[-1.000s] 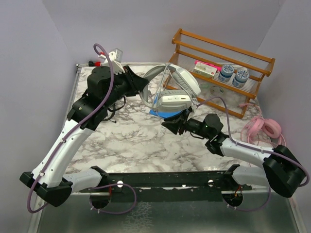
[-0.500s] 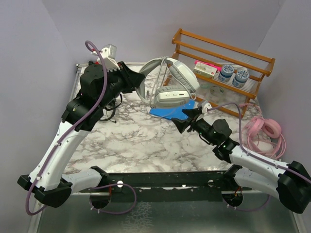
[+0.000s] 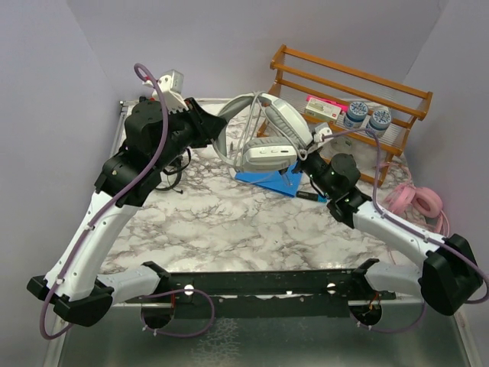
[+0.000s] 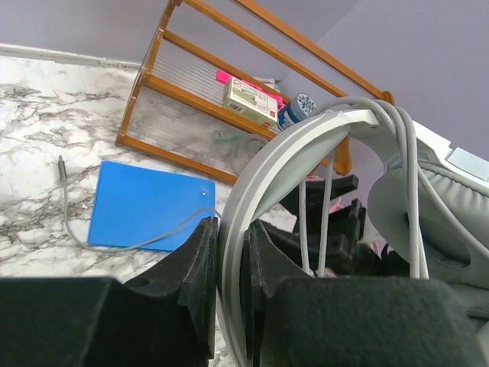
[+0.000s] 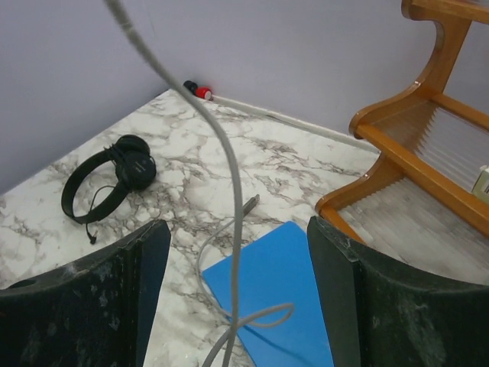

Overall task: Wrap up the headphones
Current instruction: Wrap the headphones cable around the headphones.

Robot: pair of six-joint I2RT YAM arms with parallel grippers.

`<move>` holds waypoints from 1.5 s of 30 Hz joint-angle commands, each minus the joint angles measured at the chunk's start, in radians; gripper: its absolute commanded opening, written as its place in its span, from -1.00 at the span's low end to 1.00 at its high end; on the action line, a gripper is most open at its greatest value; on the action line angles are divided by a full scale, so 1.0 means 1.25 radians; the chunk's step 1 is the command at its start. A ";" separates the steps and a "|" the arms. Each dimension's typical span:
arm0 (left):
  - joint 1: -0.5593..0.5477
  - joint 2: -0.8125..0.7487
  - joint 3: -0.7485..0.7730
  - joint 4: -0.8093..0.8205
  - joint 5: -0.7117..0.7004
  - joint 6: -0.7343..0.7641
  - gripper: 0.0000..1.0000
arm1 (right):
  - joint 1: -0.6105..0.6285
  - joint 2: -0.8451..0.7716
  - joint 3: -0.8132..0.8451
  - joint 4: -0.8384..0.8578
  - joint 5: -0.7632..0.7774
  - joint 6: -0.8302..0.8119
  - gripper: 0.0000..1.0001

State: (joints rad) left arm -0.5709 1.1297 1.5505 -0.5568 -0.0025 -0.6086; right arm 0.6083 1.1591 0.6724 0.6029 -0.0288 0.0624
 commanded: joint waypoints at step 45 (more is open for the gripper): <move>0.033 0.061 -0.234 0.342 -0.425 0.063 -1.00 | 0.250 0.097 0.159 0.113 -0.566 0.335 -0.61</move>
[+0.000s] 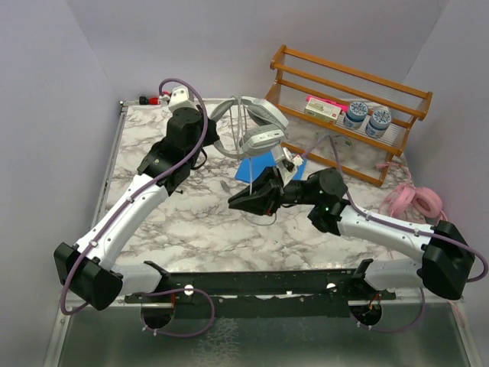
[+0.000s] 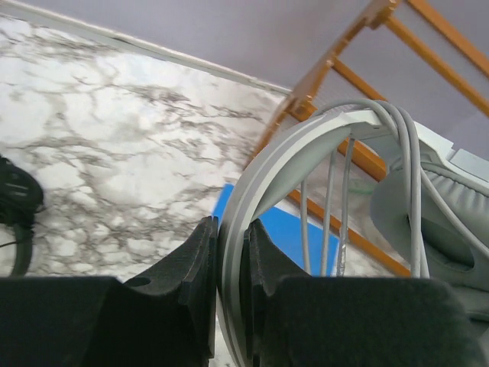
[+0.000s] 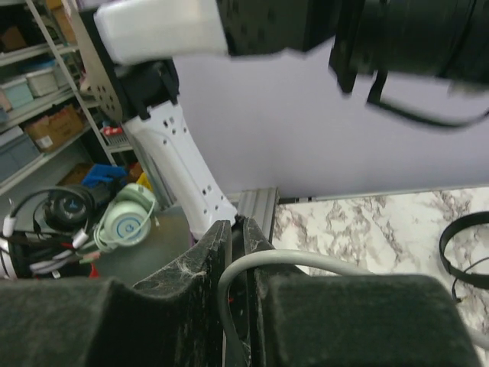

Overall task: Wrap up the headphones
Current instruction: Wrap the headphones cable around the headphones.

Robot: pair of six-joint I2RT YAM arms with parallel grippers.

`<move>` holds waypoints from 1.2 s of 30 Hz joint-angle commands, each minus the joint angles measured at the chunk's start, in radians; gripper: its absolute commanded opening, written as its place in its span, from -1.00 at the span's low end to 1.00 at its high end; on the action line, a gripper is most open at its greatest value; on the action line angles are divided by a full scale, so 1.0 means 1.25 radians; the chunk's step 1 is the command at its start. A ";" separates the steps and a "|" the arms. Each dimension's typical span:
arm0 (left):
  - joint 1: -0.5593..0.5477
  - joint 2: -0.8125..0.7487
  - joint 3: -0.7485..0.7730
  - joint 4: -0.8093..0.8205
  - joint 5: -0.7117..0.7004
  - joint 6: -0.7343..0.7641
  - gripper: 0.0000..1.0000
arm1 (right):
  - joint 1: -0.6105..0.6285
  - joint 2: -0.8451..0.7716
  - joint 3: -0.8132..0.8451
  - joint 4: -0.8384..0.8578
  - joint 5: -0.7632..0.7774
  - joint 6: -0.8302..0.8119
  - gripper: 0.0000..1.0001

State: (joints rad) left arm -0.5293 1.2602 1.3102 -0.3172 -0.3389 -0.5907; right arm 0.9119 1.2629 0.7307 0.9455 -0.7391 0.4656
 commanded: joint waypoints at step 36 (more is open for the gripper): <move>0.156 -0.029 -0.154 0.240 -0.130 0.165 -1.00 | 0.088 0.025 0.276 -0.607 0.129 -0.212 -0.98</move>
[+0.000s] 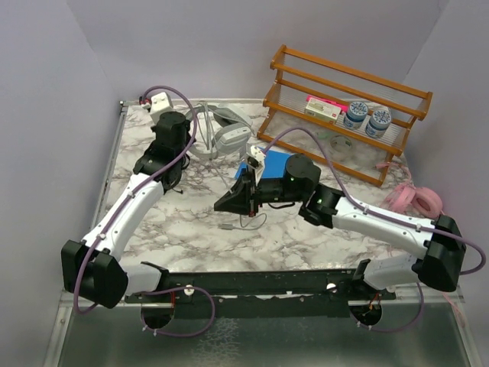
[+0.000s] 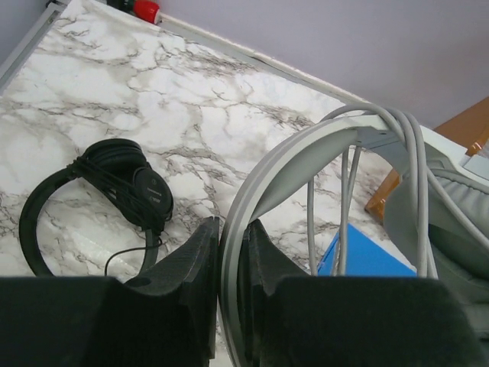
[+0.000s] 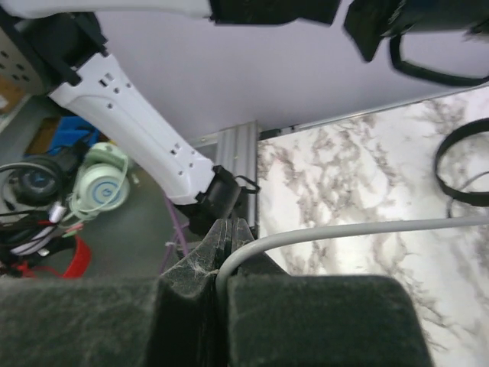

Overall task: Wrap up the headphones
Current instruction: Wrap the headphones cable around the headphones.

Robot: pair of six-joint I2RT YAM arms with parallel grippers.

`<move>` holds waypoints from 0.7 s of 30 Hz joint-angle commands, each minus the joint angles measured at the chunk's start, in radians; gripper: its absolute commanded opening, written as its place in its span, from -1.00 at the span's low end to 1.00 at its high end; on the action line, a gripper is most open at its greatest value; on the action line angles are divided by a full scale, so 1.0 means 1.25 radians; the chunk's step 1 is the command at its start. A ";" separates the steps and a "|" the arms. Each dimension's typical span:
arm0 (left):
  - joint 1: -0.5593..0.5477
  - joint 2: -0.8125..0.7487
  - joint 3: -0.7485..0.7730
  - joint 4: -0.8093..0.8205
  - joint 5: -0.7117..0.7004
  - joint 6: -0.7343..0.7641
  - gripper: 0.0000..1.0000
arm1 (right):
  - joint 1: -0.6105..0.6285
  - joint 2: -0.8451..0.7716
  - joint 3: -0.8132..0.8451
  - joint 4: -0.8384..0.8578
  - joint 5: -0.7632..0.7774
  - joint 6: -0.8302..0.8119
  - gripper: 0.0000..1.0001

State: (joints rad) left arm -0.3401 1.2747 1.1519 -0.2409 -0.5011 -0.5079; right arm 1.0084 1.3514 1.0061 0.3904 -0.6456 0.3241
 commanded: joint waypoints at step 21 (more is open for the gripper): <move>-0.152 -0.210 -0.190 0.133 0.040 0.697 -1.00 | 0.007 0.038 0.269 -0.551 0.739 -0.507 -0.93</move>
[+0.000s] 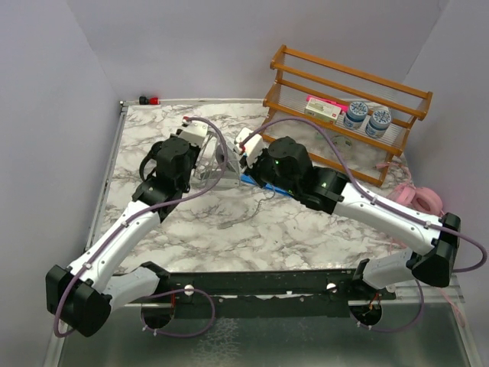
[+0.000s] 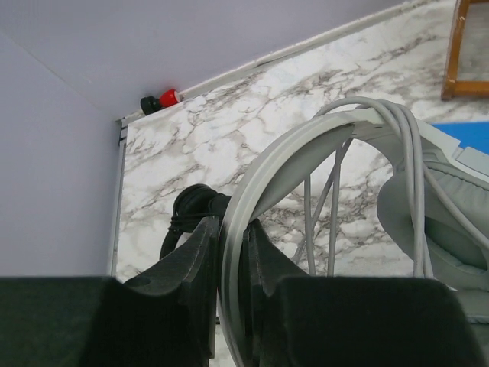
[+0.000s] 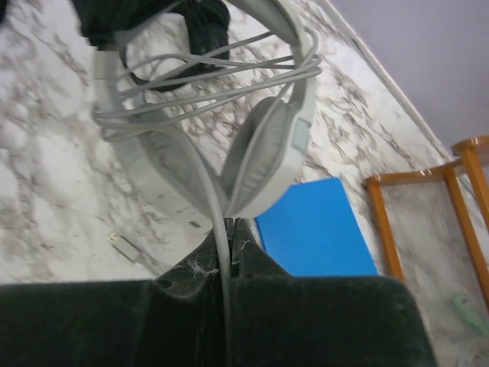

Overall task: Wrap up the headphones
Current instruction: Wrap the headphones cable around the headphones.

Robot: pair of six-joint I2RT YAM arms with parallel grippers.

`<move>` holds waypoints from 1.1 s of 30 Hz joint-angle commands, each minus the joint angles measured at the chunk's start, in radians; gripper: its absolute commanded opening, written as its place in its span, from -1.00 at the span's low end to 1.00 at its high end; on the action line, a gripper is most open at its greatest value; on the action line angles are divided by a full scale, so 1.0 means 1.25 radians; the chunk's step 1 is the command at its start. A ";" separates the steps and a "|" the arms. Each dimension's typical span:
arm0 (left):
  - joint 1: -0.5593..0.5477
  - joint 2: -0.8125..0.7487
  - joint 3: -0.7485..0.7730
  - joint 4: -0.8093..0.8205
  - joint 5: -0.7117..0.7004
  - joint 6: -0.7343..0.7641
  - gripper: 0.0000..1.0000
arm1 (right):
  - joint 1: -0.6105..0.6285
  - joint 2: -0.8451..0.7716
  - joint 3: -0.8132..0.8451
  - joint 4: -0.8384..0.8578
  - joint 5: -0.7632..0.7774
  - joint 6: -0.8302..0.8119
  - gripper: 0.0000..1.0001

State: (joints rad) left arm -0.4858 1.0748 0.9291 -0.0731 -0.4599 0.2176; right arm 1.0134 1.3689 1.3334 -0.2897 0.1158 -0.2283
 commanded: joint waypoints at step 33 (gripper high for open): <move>-0.048 -0.150 0.200 -0.290 0.443 -0.386 -1.00 | -0.402 0.111 -0.178 0.394 -0.527 0.200 -0.90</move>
State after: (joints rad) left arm -0.5465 0.8593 1.0271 -0.4114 0.0570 0.0490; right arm 0.5098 1.4925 1.1870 0.0063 -0.3004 -0.0513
